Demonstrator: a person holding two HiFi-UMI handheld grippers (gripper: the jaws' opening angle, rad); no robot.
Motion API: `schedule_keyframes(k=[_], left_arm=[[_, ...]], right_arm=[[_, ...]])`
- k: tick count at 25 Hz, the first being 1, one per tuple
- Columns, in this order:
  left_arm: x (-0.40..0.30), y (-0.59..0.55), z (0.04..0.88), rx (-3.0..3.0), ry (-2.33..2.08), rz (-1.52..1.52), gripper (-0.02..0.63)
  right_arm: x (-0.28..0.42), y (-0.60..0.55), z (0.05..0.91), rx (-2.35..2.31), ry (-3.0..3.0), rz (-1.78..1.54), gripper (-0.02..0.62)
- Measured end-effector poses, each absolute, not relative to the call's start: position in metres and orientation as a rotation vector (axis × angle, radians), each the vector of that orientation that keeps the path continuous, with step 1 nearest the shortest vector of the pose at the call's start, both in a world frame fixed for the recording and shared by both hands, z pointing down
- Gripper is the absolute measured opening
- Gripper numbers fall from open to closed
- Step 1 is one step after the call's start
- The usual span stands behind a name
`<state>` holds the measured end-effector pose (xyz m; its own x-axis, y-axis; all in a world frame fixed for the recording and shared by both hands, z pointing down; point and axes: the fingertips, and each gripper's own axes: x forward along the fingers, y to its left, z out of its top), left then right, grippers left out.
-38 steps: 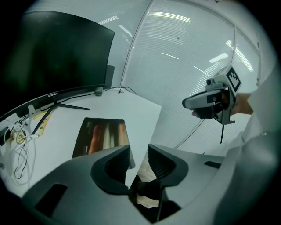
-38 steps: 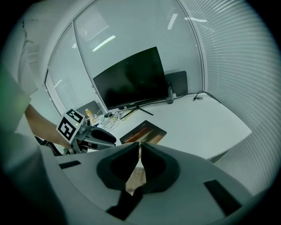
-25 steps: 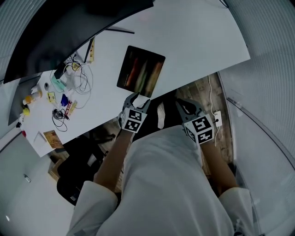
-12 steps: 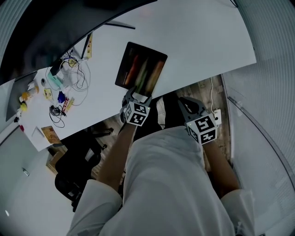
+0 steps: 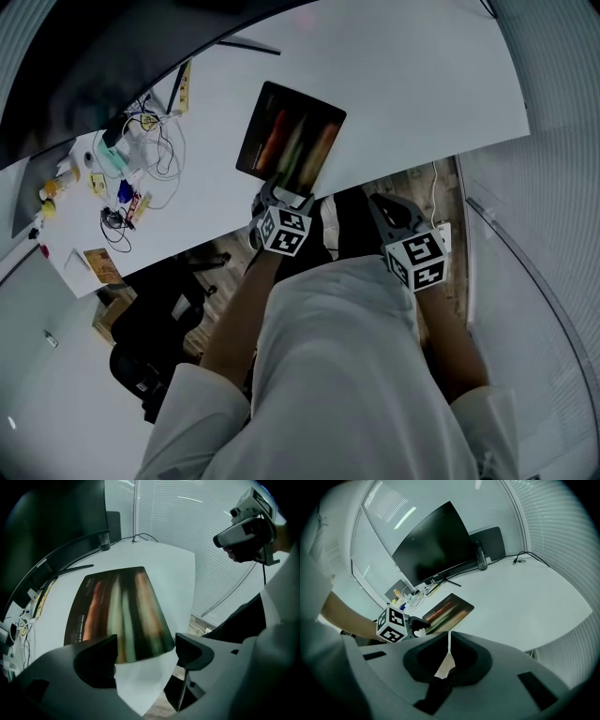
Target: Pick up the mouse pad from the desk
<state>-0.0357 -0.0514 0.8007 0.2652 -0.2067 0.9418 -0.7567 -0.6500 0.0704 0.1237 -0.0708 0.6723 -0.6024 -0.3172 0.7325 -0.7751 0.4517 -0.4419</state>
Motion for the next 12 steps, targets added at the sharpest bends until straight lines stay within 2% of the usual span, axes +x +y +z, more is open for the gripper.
schedule_keyframes(k=[7,8,10,12], left_arm=[[-0.040,-0.055,0.799,2.025,-0.886,1.363,0.374],[-0.042,-0.057,0.799,2.022,-0.898,1.355,0.357],[-0.048,-0.062,0.797,2.011,-0.927,1.335,0.272],[-0.053,-0.065,0.797,2.007,-0.940,1.327,0.236]], right_arm=[[0.125,-0.076,0.673,0.890,-2.149,1.057,0.037],[0.126,-0.077,0.674,0.886,-2.148,1.057,0.037],[0.128,-0.076,0.675,0.876,-2.146,1.058,0.037],[0.129,-0.077,0.677,0.866,-2.145,1.057,0.037]])
